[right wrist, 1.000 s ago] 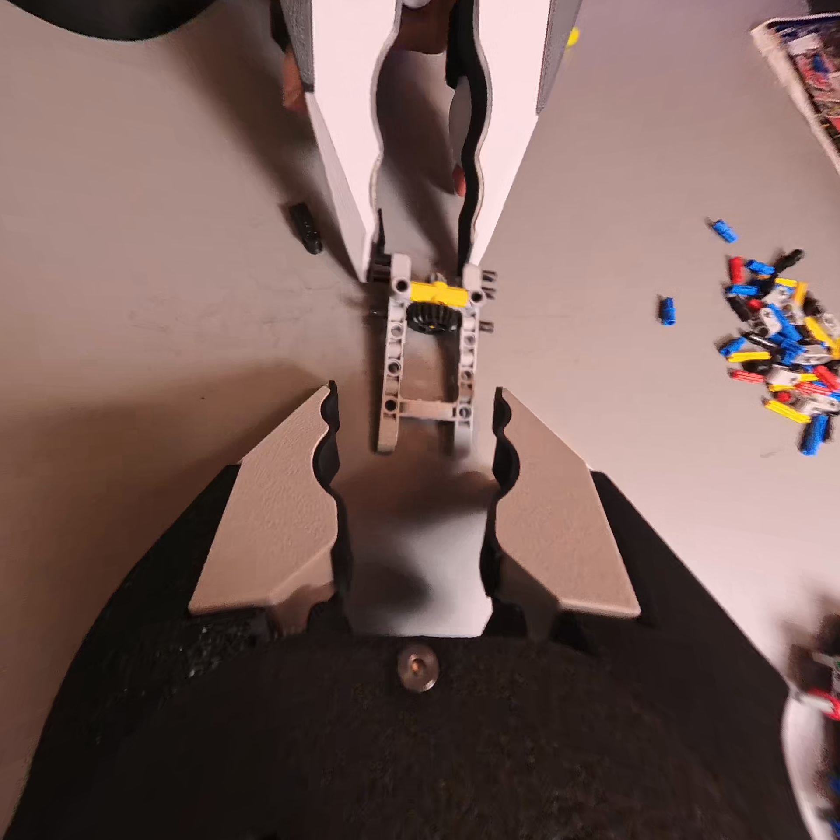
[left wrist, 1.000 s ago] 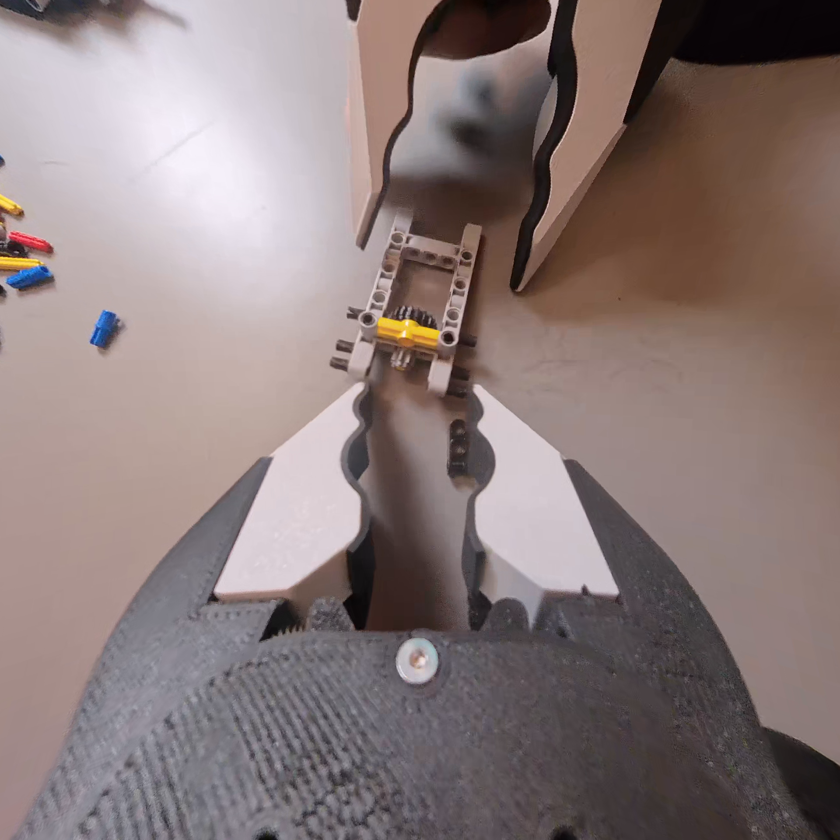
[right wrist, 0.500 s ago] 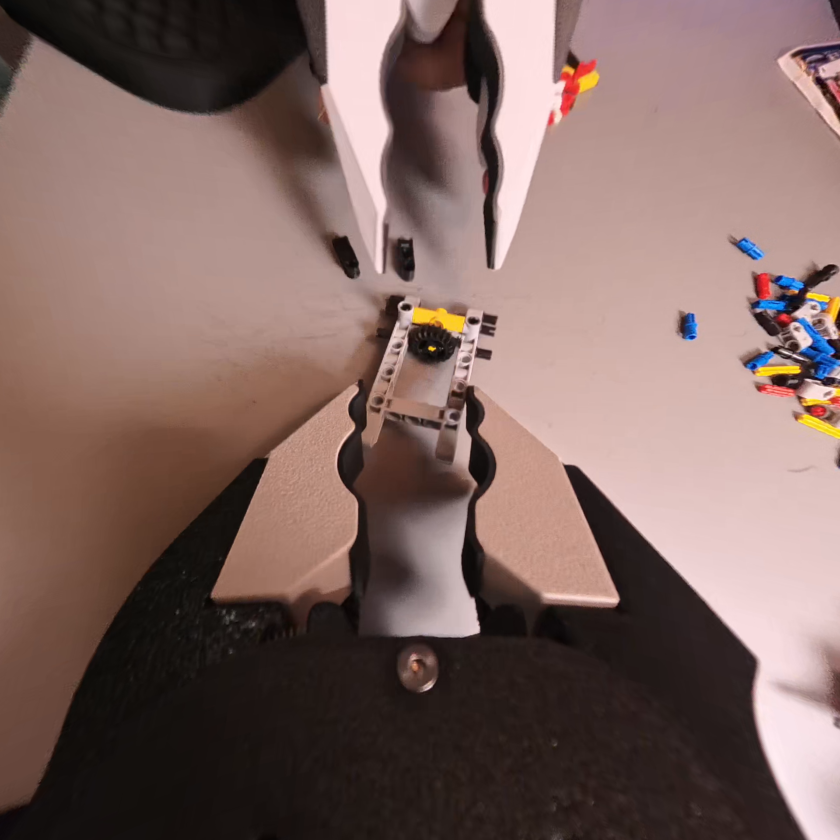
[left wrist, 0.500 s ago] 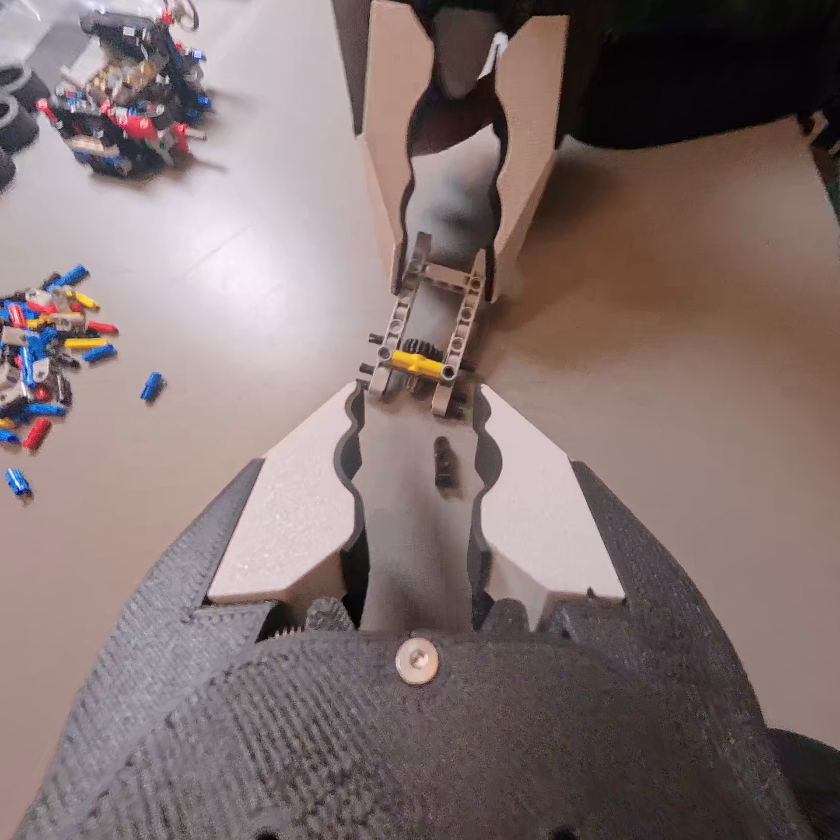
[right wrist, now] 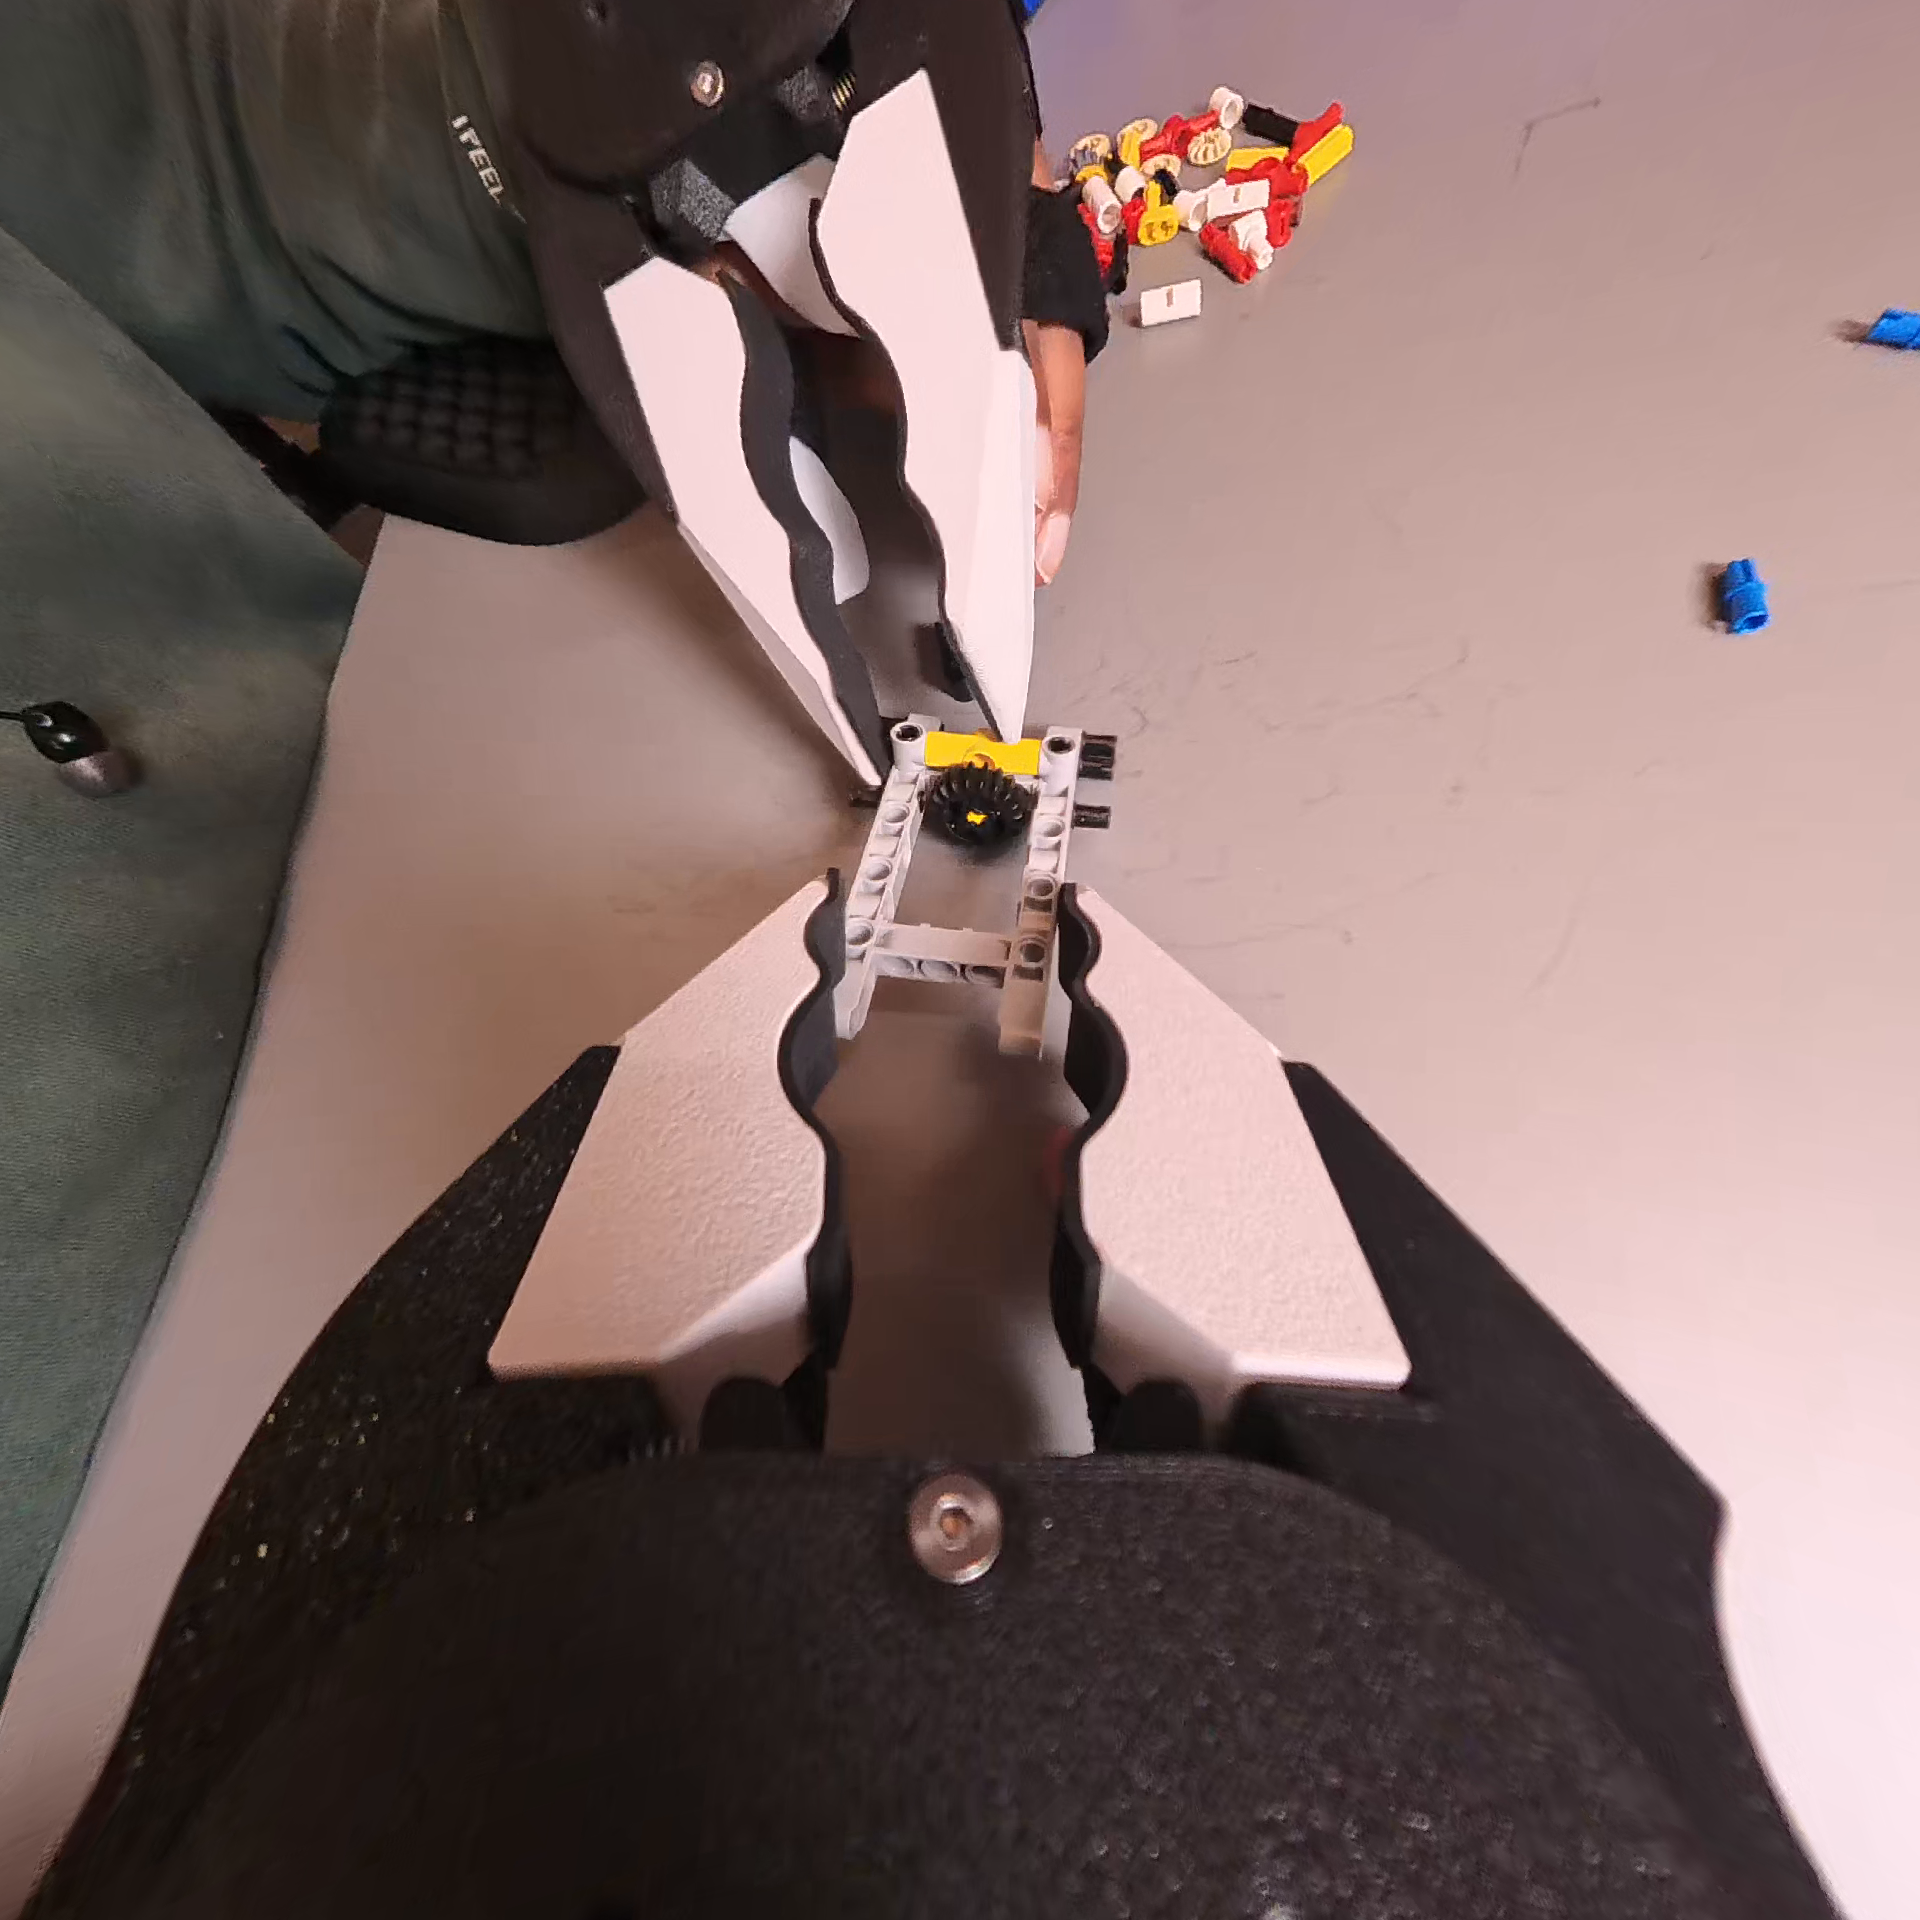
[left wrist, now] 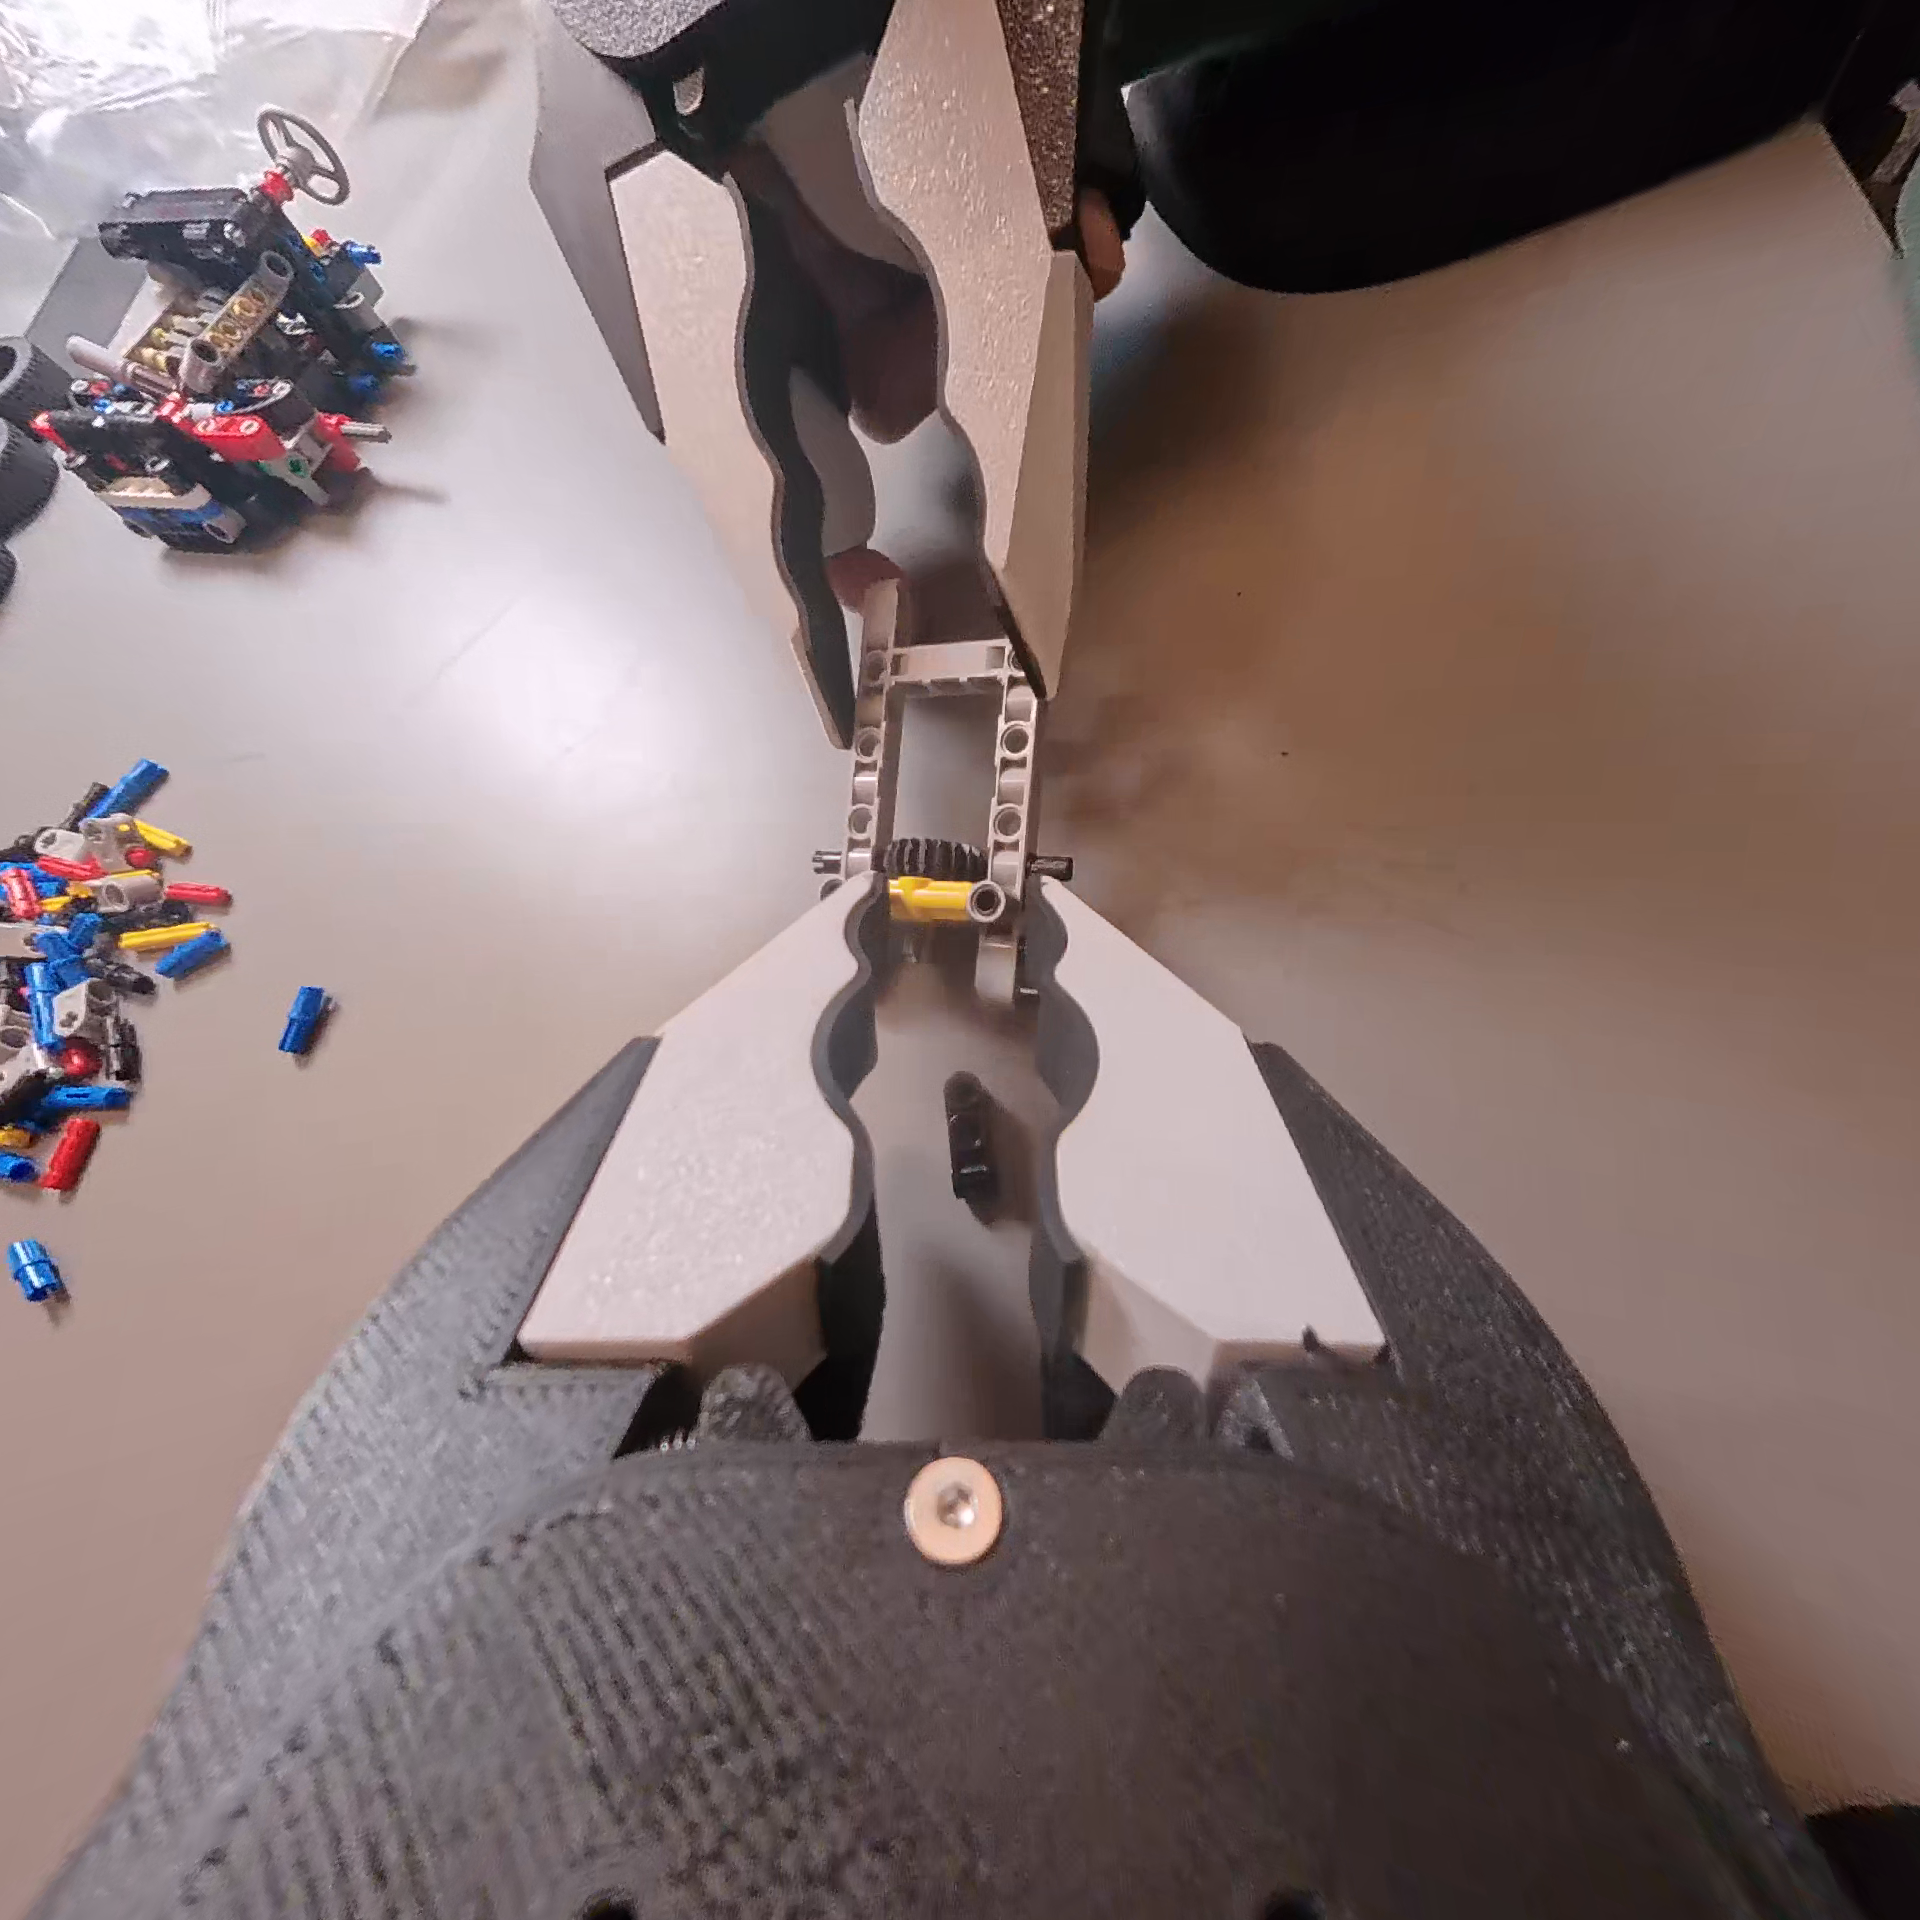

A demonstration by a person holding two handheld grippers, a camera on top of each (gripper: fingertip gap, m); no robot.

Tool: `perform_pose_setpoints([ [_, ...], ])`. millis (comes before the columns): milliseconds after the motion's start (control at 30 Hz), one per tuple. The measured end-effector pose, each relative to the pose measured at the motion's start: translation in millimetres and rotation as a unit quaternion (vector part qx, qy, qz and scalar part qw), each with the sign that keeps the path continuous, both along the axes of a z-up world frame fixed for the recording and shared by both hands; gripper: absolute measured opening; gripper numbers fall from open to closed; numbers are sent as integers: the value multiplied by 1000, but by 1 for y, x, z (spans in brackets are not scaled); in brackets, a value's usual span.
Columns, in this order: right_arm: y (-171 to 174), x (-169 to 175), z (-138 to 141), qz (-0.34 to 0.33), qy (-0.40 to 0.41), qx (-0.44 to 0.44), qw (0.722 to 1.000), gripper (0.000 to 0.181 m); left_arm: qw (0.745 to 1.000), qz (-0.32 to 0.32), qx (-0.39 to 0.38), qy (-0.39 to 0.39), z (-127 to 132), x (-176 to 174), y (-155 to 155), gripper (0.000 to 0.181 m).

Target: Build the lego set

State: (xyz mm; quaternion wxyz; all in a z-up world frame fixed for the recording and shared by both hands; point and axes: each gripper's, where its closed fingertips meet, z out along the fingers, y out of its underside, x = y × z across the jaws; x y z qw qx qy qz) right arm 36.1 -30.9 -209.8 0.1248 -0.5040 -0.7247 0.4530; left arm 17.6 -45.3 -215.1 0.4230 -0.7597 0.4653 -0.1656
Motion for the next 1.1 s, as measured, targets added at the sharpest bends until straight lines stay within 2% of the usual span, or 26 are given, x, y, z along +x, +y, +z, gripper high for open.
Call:
perform_pose_setpoints([
  [33, 0, 0, 0, -1, 4, 4, 1000, 39, 1000, 2, -7, -6, 1, 0, -1, 22],
  [167, 2, -2, 4, -2, 55, 61, 997, 42, 997, 16, -53, -46, 6, -3, -2, 5],
  [300, 1, -3, 8, -3, 93, 116, 989, 39, 993, 35, -93, -69, 5, -5, -1, 5],
  [433, 7, -5, 7, -14, 107, 160, 981, 17, 989, 36, -115, -87, 5, -3, -3, 5],
  [567, 8, -5, 7, -18, 111, 154, 982, 0, 990, 49, -105, -79, 5, -6, 0, 10],
  [667, 9, -5, 6, -19, 109, 156, 981, 0, 991, 51, -98, -71, 4, -7, 1, 9],
  [767, 8, -5, 5, -19, 108, 162, 981, 4, 992, 51, -94, -66, 3, -7, 1, 0],
  [967, 9, -4, 13, -26, 118, 163, 979, 17, 992, 56, -90, -64, 4, -10, 2, 0],
  [1100, 8, -3, 7, -20, 104, 203, 973, 25, 992, 60, -84, -66, 8, -14, 3, 2],
])
